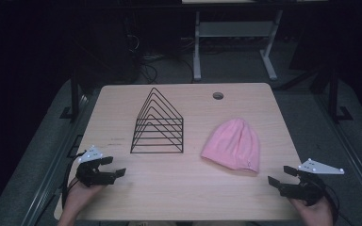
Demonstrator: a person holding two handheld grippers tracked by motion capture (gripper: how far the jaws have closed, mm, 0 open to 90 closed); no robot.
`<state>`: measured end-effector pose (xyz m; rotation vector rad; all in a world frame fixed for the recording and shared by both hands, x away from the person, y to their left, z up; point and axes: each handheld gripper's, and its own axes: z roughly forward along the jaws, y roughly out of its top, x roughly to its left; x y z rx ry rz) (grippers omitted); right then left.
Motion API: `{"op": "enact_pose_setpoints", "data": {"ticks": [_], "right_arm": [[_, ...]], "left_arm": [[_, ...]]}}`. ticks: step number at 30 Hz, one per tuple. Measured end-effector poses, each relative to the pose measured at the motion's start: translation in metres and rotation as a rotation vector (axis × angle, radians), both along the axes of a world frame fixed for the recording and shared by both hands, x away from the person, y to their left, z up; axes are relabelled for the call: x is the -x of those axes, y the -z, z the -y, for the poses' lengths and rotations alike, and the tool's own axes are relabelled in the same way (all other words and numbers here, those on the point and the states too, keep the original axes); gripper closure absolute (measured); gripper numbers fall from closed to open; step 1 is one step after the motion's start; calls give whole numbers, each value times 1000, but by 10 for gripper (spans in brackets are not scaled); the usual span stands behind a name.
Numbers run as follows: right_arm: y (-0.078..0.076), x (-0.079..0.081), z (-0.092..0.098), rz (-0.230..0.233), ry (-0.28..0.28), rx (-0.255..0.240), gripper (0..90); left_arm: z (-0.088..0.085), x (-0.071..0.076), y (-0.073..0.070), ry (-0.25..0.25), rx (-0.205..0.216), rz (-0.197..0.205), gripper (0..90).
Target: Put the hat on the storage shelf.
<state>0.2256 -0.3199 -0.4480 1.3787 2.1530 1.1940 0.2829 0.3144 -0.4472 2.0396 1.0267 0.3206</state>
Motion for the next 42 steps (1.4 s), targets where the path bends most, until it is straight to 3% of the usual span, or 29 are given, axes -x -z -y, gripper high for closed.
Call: {"op": "enact_pose_setpoints", "data": {"ticks": [5,10,12,17,28,35,37,42], "right_arm": [[-1,-2,0,-6,-1,-26,187],[-6,-5,-1,-8,-10,-3,186],[-12,-14,-2,-1,-22,-26,176],[-22,-34,-9,-2,-62,-7,163],[-30,-66,-22,-62,-121,27,157],[-39,-82,-27,-79,-148,15,157],[-43,-95,-33,-103,-165,20,157],[-44,-115,-41,-113,-179,18,158]], "left_arm": [[-3,0,0,-9,-1,-1,214],[-6,1,0,-18,11,1,214],[-8,1,0,-27,29,0,213],[-6,2,0,-30,34,-2,212],[-5,-2,1,-12,23,-7,212],[-3,-2,1,-12,26,-3,212],[-2,-2,1,-9,26,-3,212],[-4,-2,1,-15,27,-5,212]]}}
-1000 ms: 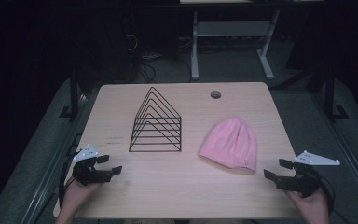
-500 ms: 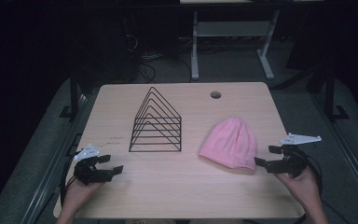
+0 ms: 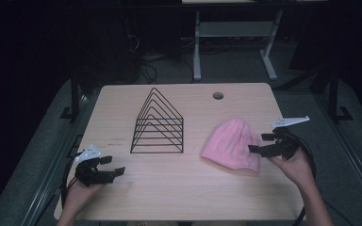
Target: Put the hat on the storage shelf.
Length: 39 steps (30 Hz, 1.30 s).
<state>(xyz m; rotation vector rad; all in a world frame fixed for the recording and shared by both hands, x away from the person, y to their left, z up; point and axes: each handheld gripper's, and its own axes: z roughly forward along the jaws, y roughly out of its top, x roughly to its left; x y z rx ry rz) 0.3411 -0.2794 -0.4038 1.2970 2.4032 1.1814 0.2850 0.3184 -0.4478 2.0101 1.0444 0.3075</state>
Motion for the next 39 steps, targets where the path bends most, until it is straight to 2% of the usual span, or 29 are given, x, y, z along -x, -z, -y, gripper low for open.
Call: {"op": "enact_pose_setpoints", "data": {"ticks": [7,10,13,16,19,20,21,22,24,30,34,39], "right_arm": [[-1,-32,-4,-22,-4,13,165],[2,-47,-4,-43,-2,1,193],[8,-64,-3,-61,8,6,205],[14,-81,-4,-104,10,-18,215],[16,-91,-6,-114,13,-18,236],[19,-101,-8,-117,16,-8,252],[21,-104,-8,-107,18,0,267],[23,-109,-9,-125,28,2,270],[30,-117,-8,-150,38,-29,308],[42,-130,-9,-159,71,-17,407],[48,-133,-8,-184,71,-37,447],[58,-135,-8,-214,73,-86,530]], "left_arm": [[-3,-1,0,-4,-1,-2,212],[-4,-3,1,-6,5,-4,212],[-3,-6,2,-7,10,-4,212],[-2,-8,2,-4,9,-6,212],[-2,-8,3,-2,7,-9,212],[-3,-8,3,-7,9,-10,212],[-3,-8,3,-9,12,-9,212],[-3,-8,3,-12,11,-10,212],[-4,-8,2,-10,8,-9,212],[-6,-6,3,-20,16,-8,212],[-6,-6,3,-16,15,-8,212],[-5,-5,2,-12,17,-6,213]]}}
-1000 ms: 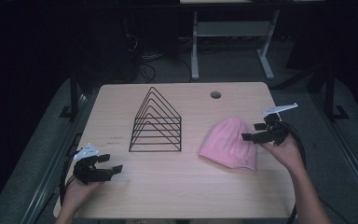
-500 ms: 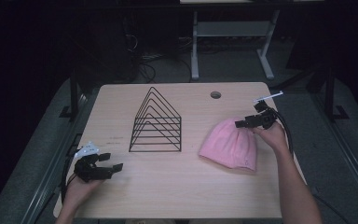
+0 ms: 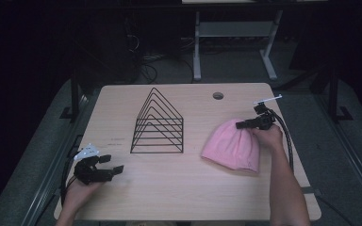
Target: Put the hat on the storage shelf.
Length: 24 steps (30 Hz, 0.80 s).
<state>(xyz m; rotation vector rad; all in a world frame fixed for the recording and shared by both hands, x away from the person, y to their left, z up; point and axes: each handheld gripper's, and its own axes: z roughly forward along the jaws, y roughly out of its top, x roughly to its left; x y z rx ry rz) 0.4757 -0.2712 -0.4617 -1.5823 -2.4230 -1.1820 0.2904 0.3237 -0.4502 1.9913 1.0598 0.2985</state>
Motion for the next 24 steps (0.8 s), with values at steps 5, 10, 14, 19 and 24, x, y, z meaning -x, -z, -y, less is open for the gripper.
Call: {"op": "enact_pose_setpoints", "data": {"ticks": [5,10,14,19,24], "right_arm": [[2,3,-3,3,-21,-10,706],[-6,10,-6,24,-28,-1,765],[-13,17,-7,53,-43,-13,769],[-34,34,-6,121,-54,-45,771],[-61,52,-11,191,-79,-41,772]], "left_arm": [[-1,0,0,3,-2,-3,212],[0,1,0,7,4,-2,213],[0,0,1,10,8,-6,213],[1,-1,1,18,8,-2,213],[4,0,0,25,3,2,213]]}}
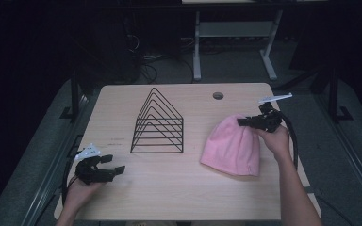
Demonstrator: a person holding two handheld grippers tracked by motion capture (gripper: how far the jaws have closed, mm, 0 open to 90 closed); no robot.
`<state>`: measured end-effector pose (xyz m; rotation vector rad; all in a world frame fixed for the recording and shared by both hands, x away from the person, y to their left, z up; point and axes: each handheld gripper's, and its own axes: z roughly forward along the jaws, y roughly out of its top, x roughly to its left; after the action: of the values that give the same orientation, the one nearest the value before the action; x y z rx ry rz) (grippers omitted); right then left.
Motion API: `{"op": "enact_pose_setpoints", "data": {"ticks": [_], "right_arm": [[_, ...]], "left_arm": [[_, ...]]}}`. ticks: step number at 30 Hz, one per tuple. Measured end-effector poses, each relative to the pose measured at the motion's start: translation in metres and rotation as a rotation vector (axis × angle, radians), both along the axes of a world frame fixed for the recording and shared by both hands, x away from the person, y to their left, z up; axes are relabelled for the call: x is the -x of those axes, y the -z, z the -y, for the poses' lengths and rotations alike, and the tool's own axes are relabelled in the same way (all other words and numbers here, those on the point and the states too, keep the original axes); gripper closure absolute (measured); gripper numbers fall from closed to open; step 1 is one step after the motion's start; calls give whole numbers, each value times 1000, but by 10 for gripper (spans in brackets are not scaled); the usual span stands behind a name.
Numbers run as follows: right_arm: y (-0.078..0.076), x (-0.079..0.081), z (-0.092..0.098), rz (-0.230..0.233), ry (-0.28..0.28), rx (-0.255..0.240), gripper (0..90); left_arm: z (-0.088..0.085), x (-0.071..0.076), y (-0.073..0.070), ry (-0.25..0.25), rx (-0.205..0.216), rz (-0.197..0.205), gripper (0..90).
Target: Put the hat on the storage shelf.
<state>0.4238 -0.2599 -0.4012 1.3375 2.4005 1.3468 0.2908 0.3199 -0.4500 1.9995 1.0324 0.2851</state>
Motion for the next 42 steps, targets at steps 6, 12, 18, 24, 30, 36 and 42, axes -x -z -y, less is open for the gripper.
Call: {"op": "enact_pose_setpoints", "data": {"ticks": [6,12,18,24,30,36,42], "right_arm": [[-26,23,-7,81,-28,2,774],[-50,48,-15,151,-56,4,775],[-71,66,-19,205,-78,17,775],[-87,74,-19,232,-78,10,775],[-97,78,-20,253,-83,-20,776],[-107,81,-21,269,-98,-50,776],[-113,84,-23,287,-114,-72,776]], "left_arm": [[2,3,-2,3,-9,6,213],[2,6,-4,1,-9,13,215],[5,6,-5,9,3,15,218],[7,6,-5,26,1,13,227],[6,6,-5,30,6,10,230],[7,6,-5,39,10,7,232],[9,7,-7,41,36,8,234]]}}
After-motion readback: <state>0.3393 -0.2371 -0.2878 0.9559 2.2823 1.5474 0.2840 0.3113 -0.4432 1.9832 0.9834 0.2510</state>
